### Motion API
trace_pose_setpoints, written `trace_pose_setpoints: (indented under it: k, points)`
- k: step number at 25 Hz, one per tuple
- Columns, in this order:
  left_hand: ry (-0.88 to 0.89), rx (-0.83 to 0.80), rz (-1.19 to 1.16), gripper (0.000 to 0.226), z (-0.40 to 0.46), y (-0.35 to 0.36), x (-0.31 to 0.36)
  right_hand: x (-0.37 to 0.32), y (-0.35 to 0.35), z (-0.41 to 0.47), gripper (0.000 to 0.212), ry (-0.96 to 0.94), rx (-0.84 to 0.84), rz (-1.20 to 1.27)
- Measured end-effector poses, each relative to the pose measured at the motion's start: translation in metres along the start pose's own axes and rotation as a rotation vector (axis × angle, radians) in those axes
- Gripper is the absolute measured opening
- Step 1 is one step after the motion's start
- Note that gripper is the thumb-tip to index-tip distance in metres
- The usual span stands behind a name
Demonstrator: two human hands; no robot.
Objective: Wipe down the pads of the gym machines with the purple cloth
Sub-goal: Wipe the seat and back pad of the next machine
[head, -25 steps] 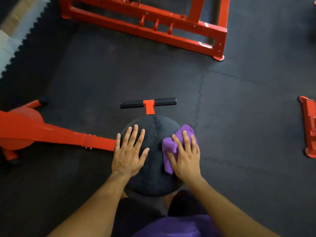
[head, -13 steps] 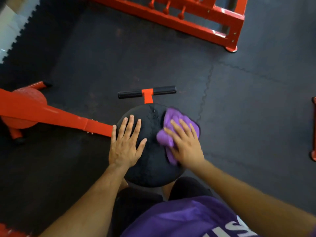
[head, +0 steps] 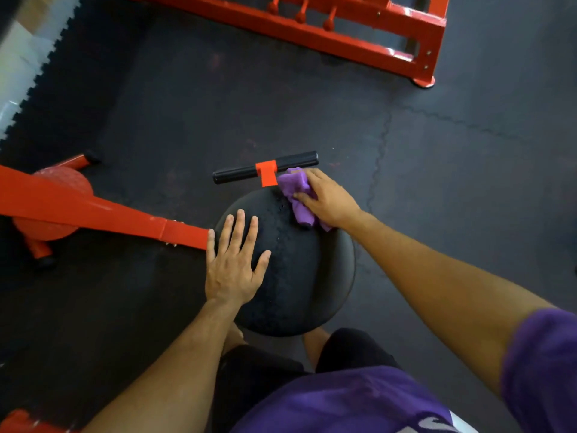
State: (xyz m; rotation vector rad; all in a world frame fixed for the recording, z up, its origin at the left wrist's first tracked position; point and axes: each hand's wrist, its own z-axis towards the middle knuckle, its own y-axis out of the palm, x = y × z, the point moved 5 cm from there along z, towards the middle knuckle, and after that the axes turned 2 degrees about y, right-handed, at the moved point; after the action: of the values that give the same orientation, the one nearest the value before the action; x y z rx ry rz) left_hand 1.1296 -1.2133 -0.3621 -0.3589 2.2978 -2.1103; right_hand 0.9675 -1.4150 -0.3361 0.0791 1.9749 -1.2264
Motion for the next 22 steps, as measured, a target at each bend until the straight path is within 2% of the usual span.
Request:
trace_pose_setpoints:
  k: [3, 5, 7, 9, 12, 14, 18, 22]
  points:
    - [0.086, 0.000, 0.005, 0.073, 0.008, -0.001, -0.003, 0.011, -0.015, -0.056, 0.047, 0.052, 0.190, 0.152]
    - [0.192, -0.038, 0.018, 0.073, 0.019, -0.004, -0.005, 0.016, -0.024, -0.101, 0.047, 0.091, 0.271, 0.120]
    - [0.255, -0.059, 0.052, 0.075, 0.027, -0.011, -0.008, 0.016, -0.026, -0.142, 0.049, 0.059, 0.255, 0.029]
    - [0.146, -0.004, 0.043, 0.078, 0.024, -0.022, -0.007, 0.010, -0.018, -0.174, 0.050, -0.029, 0.203, -0.110]
    - [-0.171, 0.105, -0.118, 0.075, -0.020, -0.024, 0.012, 0.007, -0.007, -0.196, 0.051, -0.188, 0.180, -0.268]
    - [-0.288, 0.085, -0.182, 0.075, -0.054, -0.010, 0.037, 0.005, -0.003, -0.196, 0.049, -0.258, 0.205, -0.317]
    - [-0.401, 0.032, -0.187, 0.074, -0.067, 0.006, 0.056, 0.000, 0.018, -0.175, 0.056, -0.406, 0.118, -0.451]
    - [-0.305, 0.046, -0.079, 0.073, -0.061, 0.007, 0.049, -0.002, 0.039, -0.137, 0.054, -0.376, 0.063, -0.528]
